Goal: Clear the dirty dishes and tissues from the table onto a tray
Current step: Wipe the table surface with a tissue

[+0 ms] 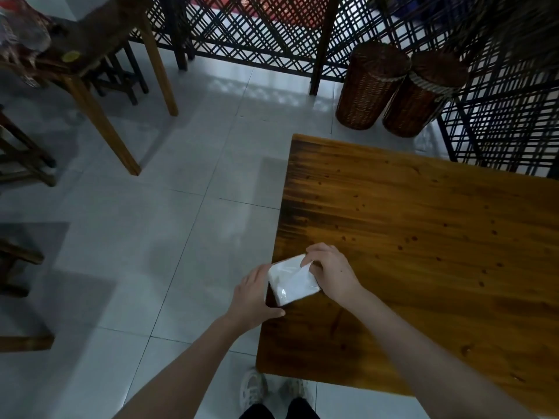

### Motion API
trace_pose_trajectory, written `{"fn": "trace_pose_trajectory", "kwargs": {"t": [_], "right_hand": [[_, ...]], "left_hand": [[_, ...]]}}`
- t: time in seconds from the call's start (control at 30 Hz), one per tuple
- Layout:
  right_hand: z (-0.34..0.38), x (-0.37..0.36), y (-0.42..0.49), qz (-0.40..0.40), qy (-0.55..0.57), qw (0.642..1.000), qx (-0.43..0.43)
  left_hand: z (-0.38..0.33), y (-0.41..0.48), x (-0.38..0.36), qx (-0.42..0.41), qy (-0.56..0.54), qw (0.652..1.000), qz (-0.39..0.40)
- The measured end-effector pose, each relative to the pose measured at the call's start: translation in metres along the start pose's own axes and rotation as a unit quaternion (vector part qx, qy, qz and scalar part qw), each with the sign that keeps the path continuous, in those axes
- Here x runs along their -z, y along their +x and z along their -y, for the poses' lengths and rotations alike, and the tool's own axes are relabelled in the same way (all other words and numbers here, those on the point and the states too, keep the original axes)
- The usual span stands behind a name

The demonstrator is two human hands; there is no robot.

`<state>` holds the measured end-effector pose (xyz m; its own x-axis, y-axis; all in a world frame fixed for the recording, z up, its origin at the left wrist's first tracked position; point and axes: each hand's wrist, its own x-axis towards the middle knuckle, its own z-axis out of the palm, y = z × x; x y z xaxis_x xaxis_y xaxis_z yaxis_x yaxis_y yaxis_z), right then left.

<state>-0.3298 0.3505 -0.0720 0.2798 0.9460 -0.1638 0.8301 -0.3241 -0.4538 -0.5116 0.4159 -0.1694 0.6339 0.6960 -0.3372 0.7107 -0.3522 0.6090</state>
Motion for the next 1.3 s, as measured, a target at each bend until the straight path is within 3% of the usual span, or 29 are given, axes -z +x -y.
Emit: {"fn": "trace_pose_trajectory", "kwargs": {"t": [0.27, 0.7, 1.13, 1.3], "right_hand": [[-0.009, -0.001, 0.000, 0.012, 0.036, 0.999, -0.026], [-0.013, 0.014, -0.014, -0.012, 0.123, 0.991, -0.054], [-0.024, 0.056, -0.054, -0.139, 0.196, 0.965, -0.102], [-0.040, 0.063, -0.081, -0.162, 0.200, 0.959, -0.119]], "left_hand": [[0.000, 0.020, -0.027, -0.036, -0.005, 0.999, -0.023], [-0.006, 0.028, -0.033, -0.005, -0.020, 1.000, -0.001], [-0.014, 0.026, -0.024, 0.017, 0.016, 0.999, 0.039], [-0.023, 0.021, -0.020, 0.012, 0.028, 0.999, 0.014]]}}
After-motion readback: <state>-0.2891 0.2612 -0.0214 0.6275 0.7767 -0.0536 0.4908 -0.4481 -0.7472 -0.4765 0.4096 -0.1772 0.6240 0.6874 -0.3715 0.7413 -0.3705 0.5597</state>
